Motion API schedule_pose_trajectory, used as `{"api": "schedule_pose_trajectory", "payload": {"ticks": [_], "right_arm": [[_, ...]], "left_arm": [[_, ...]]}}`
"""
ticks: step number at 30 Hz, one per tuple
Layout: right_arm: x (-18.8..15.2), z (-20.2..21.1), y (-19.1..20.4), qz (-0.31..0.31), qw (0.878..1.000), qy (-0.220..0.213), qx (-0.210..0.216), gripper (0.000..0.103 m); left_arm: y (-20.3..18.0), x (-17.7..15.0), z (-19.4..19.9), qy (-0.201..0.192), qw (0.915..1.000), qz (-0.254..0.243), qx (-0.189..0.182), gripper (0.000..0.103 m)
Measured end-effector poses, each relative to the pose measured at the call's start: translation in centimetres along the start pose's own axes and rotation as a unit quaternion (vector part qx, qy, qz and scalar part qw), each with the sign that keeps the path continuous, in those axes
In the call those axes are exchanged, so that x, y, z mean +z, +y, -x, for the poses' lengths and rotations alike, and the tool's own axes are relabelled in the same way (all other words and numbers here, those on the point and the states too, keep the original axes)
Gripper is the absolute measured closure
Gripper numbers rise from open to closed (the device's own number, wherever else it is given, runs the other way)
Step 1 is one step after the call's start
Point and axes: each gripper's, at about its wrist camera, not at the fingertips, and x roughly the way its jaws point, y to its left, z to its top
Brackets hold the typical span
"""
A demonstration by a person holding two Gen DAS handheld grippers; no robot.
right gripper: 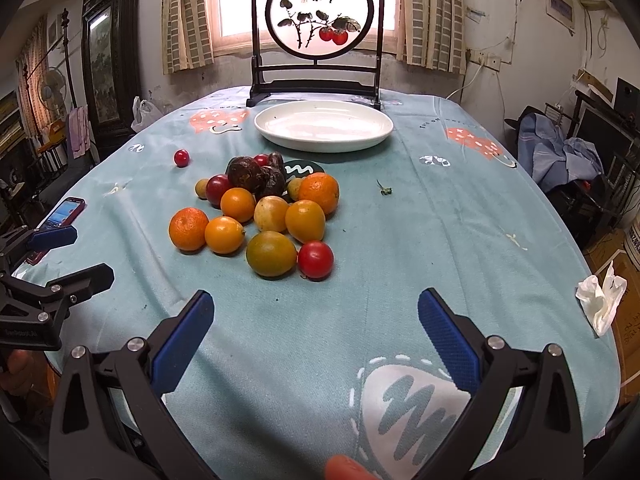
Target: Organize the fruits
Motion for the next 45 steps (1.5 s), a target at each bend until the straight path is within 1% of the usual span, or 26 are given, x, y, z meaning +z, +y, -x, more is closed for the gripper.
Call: {"api": "schedule_pose_trajectory", "payload": {"ticks": [5, 12, 23, 27, 30, 32, 34, 35, 37, 40, 42, 45], "right_arm": [[0.1, -0.3, 0.0, 0.0, 1.0, 0.002, -0.001, 0.001], [0.2, -1.4, -0.2, 0.001, 1.0, 0.016, 0.005, 0.001], [2.0, -4.6, -1.2, -0.003, 0.999, 0.035, 0.037, 0.002], [2.6, -6.1, -1.3, 0.012, 0.997, 0.055, 0.05, 0.024], [2.6, -6.3, -1.9, 0.015, 0.995, 0.067, 0.066, 0.031], [2.6, -6.3, -2.0, 0.021, 0.995, 0.07, 0.065, 0.036], [2.6, -5.8, -2.5, 0.021, 0.995, 0.069, 0.073, 0.043], [2.6, -5.5, -2.8, 0.019, 0.994, 0.068, 0.079, 0.048], [2.7, -5.7, -3.0, 0.023, 0.995, 0.067, 0.075, 0.05], [2.8, -6.8, -2.8, 0.039, 0.993, 0.085, 0.068, 0.052], [2.8, -7.4, -2.2, 0.056, 0.992, 0.091, 0.069, 0.058], [3.0, -8.1, -1.5, 0.076, 0.991, 0.088, 0.06, 0.063]], "left_arm": [[0.0, 0.1, -0.3, -0.01, 0.9999, -0.004, -0.002, 0.002], [0.2, -0.2, -1.7, -0.001, 0.9999, -0.002, -0.011, 0.002], [1.9, -0.7, -3.8, 0.001, 0.9998, 0.007, -0.016, 0.002], [2.7, -0.8, -4.2, -0.01, 0.9997, 0.007, -0.021, 0.002], [3.1, -0.7, -4.1, -0.019, 0.9993, 0.008, -0.03, 0.002], [3.3, -0.6, -4.1, -0.023, 0.9988, 0.01, -0.042, 0.002], [3.4, -0.5, -4.2, -0.02, 0.9985, 0.012, -0.049, 0.002], [3.4, -0.5, -4.3, -0.018, 0.9984, 0.013, -0.053, 0.002], [3.5, -0.5, -4.4, -0.015, 0.9981, 0.017, -0.058, 0.002], [3.6, -0.5, -4.6, -0.01, 0.9979, 0.02, -0.06, 0.002], [3.6, -0.5, -4.6, -0.008, 0.998, 0.02, -0.06, 0.002], [3.6, -0.5, -4.6, -0.007, 0.998, 0.019, -0.06, 0.002]]}}
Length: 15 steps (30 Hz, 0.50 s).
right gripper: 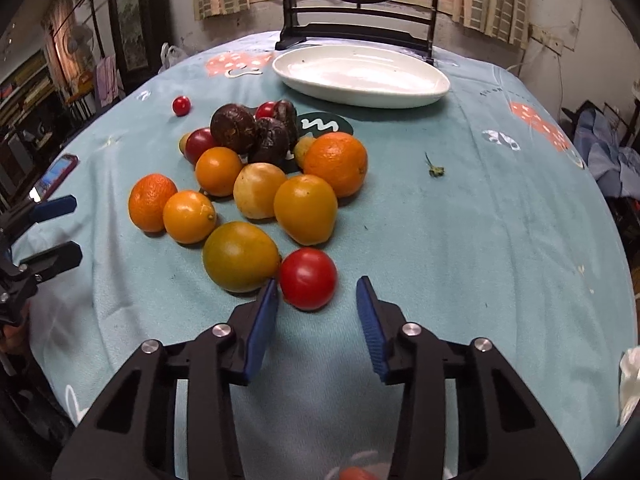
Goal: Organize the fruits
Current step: 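Grasp the red tomato with the right gripper while the left gripper grasps a large orange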
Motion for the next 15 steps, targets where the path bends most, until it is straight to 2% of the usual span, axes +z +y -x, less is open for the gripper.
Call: {"api": "schedule_pose_trajectory", "payload": {"ticks": [4, 6, 9, 11, 15], "right_arm": [[0.4, -0.9, 0.1, 0.005, 1.0, 0.013, 0.009, 0.069], [0.3, -0.7, 0.2, 0.009, 1.0, 0.008, 0.009, 0.074], [-0.3, 0.0, 0.2, 0.001, 1.0, -0.008, 0.018, 0.074], [-0.8, 0.6, -0.1, -0.012, 0.999, -0.018, 0.023, 0.074], [-1.8, 0.6, -0.9, -0.043, 0.998, -0.017, 0.03, 0.074]], "left_arm": [[0.2, 0.0, -0.2, 0.008, 1.0, 0.002, -0.002, 0.002], [0.2, 0.3, -0.3, 0.011, 0.9999, 0.004, -0.008, 0.002], [0.0, 1.7, -0.3, 0.0, 0.9999, -0.004, -0.017, 0.002], [-0.5, 2.6, -0.5, -0.01, 0.9992, -0.028, -0.029, 0.002], [-2.1, 4.0, -2.1, 0.006, 0.994, -0.099, -0.046, 0.004]]}}
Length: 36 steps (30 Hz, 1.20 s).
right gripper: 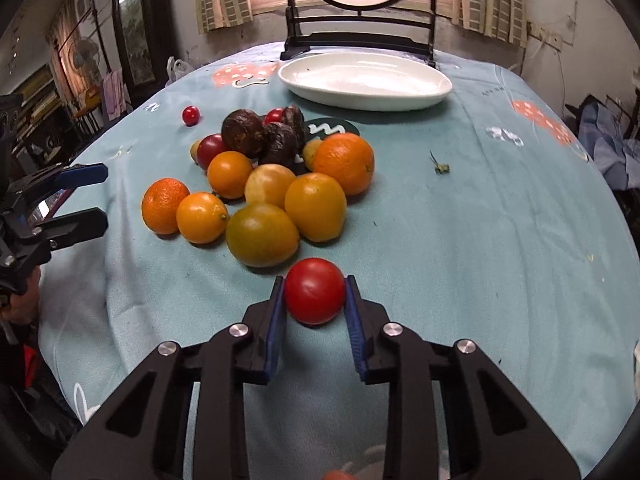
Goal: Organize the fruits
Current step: 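Grasp the red tomato with the right gripper while the left gripper grasps a large orange, then carry both fruits to the white plate and open both grippers to release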
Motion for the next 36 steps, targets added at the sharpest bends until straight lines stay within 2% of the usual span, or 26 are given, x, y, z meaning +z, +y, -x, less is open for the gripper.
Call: {"api": "schedule_pose_trajectory", "payload": {"ticks": [2, 5, 10, 16, 17, 18, 26, 29, 33, 36], "right_arm": [[-0.2, 0.2, -0.3, -0.011, 1.0, -0.005, 0.006, 0.074], [-0.2, 0.2, -0.4, -0.014, 1.0, -0.004, 0.01, 0.074], [-0.3, 0.2, -0.7, -0.023, 0.999, -0.006, 0.022, 0.074], [-0.4, 0.3, -0.9, -0.025, 0.999, -0.008, 0.027, 0.074], [-0.4, 0.3, -0.9, -0.023, 0.999, -0.008, 0.026, 0.074], [-0.4, 0.3, -0.8, -0.022, 0.999, -0.008, 0.025, 0.074], [0.1, 0.9, -0.6, -0.005, 1.0, -0.012, 0.019, 0.074], [1.5, 1.7, -1.0, -0.006, 0.999, -0.025, 0.032, 0.074], [6.5, 2.1, -2.4, -0.02, 0.996, -0.074, 0.043, 0.074], [11.3, 0.3, -3.8, -0.037, 0.993, -0.099, 0.046, 0.074]], "left_arm": [[-0.6, 0.4, -0.7, 0.009, 0.9996, -0.027, -0.001, 0.013], [-0.9, 0.7, -2.0, 0.028, 0.998, -0.052, -0.021, 0.024], [-0.6, 0.8, -3.6, 0.057, 0.9956, -0.061, -0.041, 0.041], [-0.5, 0.9, -4.5, 0.076, 0.9937, -0.073, -0.039, 0.047], [-0.5, 0.9, -4.7, 0.081, 0.993, -0.076, -0.041, 0.049], [-0.6, 0.8, -4.8, 0.084, 0.9925, -0.078, -0.042, 0.056], [-0.6, 0.8, -4.3, 0.075, 0.9935, -0.078, -0.035, 0.059], [-0.1, 1.6, -3.1, 0.061, 0.9947, -0.068, -0.047, 0.059], [1.4, 5.5, -2.3, 0.035, 0.9965, -0.041, -0.064, 0.059], [3.2, 10.0, -3.8, 0.017, 0.9986, -0.007, -0.05, 0.059]]}}
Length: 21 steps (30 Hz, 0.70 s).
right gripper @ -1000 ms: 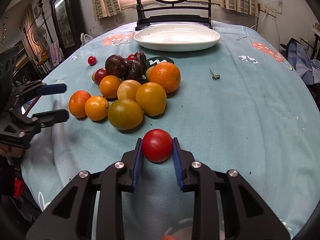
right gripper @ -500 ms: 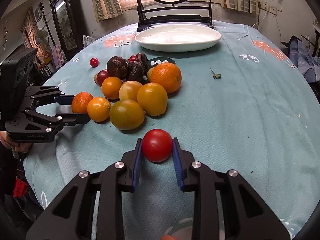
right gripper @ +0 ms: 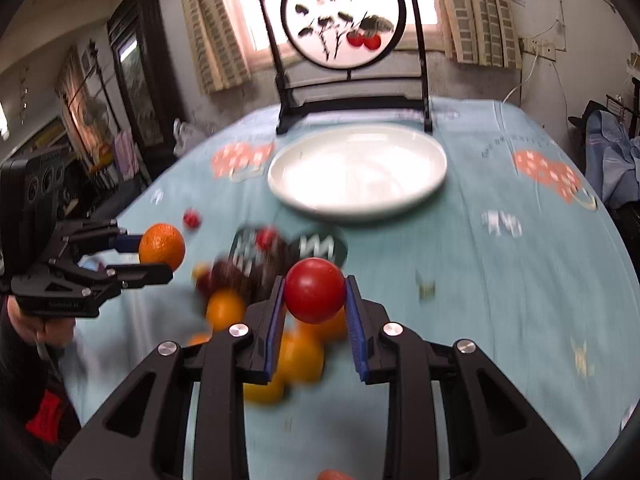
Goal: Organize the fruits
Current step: 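Carry both fruits to the white plate and open both grippers to release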
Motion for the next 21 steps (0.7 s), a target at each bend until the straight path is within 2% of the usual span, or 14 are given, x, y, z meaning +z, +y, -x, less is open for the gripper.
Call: {"api": "schedule_pose_trajectory", "payload": {"ticks": [2, 7, 11, 16, 18, 19, 21], "right_arm": [[2.8, -3.6, -0.9, -0.001, 1.0, 0.003, -0.018, 0.074], [5.9, -10.5, -2.8, 0.001, 0.999, 0.036, -0.038, 0.074], [6.6, -13.6, -4.1, -0.007, 0.997, 0.064, -0.042, 0.074], [6.5, -14.5, -4.0, 0.0, 0.997, 0.075, -0.033, 0.073], [6.4, -14.1, -3.7, -0.001, 0.997, 0.077, -0.021, 0.065], [6.5, -13.6, -3.5, -0.003, 0.997, 0.074, -0.018, 0.064], [6.4, -11.9, -3.2, -0.007, 0.998, 0.06, -0.014, 0.063]], "left_arm": [[1.4, 3.2, -1.9, -0.004, 0.9997, 0.017, 0.017, 0.059], [3.8, 8.8, -8.3, 0.027, 0.9982, 0.039, 0.036, 0.058], [4.6, 10.3, -12.9, 0.064, 0.9956, 0.041, 0.055, 0.058], [5.6, 10.4, -15.3, 0.079, 0.9933, 0.057, 0.062, 0.057], [5.5, 10.5, -15.0, 0.073, 0.9928, 0.057, 0.076, 0.032], [5.3, 10.5, -14.2, 0.059, 0.9925, 0.056, 0.091, 0.02], [4.7, 10.4, -12.2, 0.038, 0.9928, 0.048, 0.103, 0.014]]}}
